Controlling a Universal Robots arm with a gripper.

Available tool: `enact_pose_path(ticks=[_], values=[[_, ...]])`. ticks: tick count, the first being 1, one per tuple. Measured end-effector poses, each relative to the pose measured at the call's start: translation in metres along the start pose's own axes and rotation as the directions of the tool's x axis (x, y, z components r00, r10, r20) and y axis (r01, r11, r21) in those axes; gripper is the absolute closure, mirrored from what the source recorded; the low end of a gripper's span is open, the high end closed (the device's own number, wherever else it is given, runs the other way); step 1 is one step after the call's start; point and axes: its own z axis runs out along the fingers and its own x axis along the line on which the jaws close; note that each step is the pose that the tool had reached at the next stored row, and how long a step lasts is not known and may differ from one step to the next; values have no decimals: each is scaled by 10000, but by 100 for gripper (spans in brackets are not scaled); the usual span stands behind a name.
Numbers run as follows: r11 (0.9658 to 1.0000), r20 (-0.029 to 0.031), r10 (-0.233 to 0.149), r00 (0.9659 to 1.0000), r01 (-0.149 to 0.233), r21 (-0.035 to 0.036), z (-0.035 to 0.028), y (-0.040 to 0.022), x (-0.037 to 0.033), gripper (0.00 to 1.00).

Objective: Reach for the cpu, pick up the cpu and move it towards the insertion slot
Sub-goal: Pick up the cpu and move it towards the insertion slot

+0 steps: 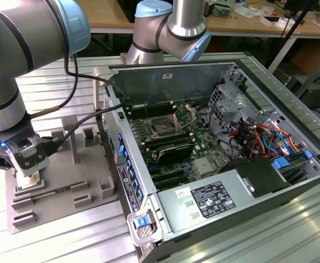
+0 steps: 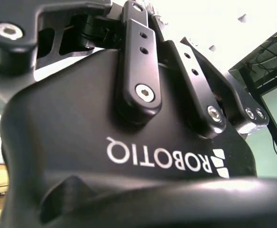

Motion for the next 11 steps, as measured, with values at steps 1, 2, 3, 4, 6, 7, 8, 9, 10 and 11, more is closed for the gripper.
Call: enact_pose_path(ticks=[1,2,3,4,6,7,8,9,10,11], values=[[10000,0,0,10000,0,0,0,0,0,89],[10000,0,0,10000,0,0,1,0,0,89],[10000,0,0,10000,0,0,1,0,0,89],[10000,0,0,10000,0,0,1,0,0,89],[10000,0,0,10000,0,0,2,0,0,83],[10000,0,0,10000,0,0,2,0,0,76],[10000,0,0,10000,0,0,3,0,0,71],[10000,0,0,10000,0,0,3,0,0,71],[10000,0,0,10000,0,0,3,0,0,58],[10000,0,0,10000,0,0,4,0,0,52]])
